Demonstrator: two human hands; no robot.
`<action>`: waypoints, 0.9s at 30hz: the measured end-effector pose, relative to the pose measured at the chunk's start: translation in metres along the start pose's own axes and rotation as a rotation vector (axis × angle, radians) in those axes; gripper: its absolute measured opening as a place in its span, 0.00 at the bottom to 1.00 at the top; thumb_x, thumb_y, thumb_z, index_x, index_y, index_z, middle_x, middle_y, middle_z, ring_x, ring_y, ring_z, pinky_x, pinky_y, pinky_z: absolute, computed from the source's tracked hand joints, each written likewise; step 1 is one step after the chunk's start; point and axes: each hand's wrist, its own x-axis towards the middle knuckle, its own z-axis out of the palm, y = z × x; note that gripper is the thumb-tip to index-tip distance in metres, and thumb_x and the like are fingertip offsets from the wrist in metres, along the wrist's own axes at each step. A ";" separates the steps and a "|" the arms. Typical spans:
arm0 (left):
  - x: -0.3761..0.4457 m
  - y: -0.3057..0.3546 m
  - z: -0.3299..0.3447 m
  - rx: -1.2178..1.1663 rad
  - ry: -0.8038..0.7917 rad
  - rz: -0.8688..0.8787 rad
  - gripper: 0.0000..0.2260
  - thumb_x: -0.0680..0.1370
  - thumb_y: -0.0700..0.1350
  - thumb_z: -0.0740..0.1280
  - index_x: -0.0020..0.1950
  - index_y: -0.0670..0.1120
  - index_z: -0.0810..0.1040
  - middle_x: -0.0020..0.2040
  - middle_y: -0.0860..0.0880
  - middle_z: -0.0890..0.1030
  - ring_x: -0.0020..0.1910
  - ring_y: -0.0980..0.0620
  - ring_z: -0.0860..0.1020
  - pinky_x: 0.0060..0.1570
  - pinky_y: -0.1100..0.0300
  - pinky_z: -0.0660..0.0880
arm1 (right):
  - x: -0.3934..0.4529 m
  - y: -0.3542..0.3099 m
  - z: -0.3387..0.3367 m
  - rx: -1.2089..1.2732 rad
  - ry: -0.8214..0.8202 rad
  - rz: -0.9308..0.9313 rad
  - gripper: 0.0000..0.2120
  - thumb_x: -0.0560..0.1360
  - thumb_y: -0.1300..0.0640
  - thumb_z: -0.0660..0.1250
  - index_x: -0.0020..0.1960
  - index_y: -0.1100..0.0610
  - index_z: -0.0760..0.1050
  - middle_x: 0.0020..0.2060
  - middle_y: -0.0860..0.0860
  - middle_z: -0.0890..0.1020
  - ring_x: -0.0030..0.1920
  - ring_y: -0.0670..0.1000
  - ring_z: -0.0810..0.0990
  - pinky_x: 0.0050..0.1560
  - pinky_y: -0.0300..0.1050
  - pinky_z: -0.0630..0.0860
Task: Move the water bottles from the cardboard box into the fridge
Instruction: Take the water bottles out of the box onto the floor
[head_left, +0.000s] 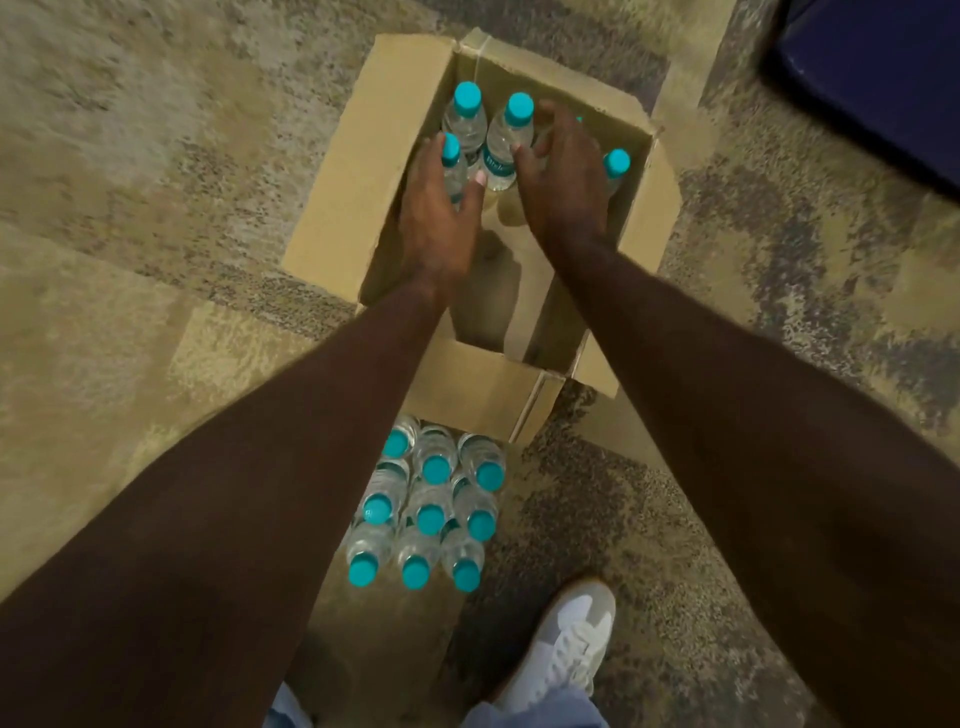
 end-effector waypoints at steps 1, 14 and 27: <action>0.001 -0.002 0.005 0.011 0.010 0.007 0.28 0.83 0.50 0.63 0.80 0.42 0.61 0.78 0.44 0.66 0.77 0.47 0.65 0.76 0.52 0.64 | 0.006 0.001 0.002 0.000 -0.004 -0.002 0.24 0.79 0.52 0.67 0.73 0.54 0.69 0.61 0.51 0.79 0.60 0.49 0.77 0.62 0.49 0.76; 0.020 -0.007 0.018 0.402 0.123 0.118 0.27 0.80 0.43 0.69 0.78 0.48 0.65 0.70 0.48 0.71 0.68 0.52 0.71 0.65 0.62 0.69 | 0.042 -0.004 0.020 -0.082 -0.033 -0.024 0.17 0.78 0.50 0.70 0.64 0.53 0.71 0.56 0.48 0.81 0.55 0.47 0.79 0.54 0.46 0.80; 0.021 -0.011 0.016 0.432 0.109 0.116 0.18 0.76 0.44 0.73 0.66 0.49 0.77 0.65 0.50 0.74 0.63 0.54 0.74 0.63 0.59 0.75 | 0.010 0.007 0.023 0.015 0.017 -0.004 0.12 0.75 0.61 0.71 0.57 0.54 0.77 0.53 0.48 0.82 0.52 0.44 0.78 0.52 0.43 0.80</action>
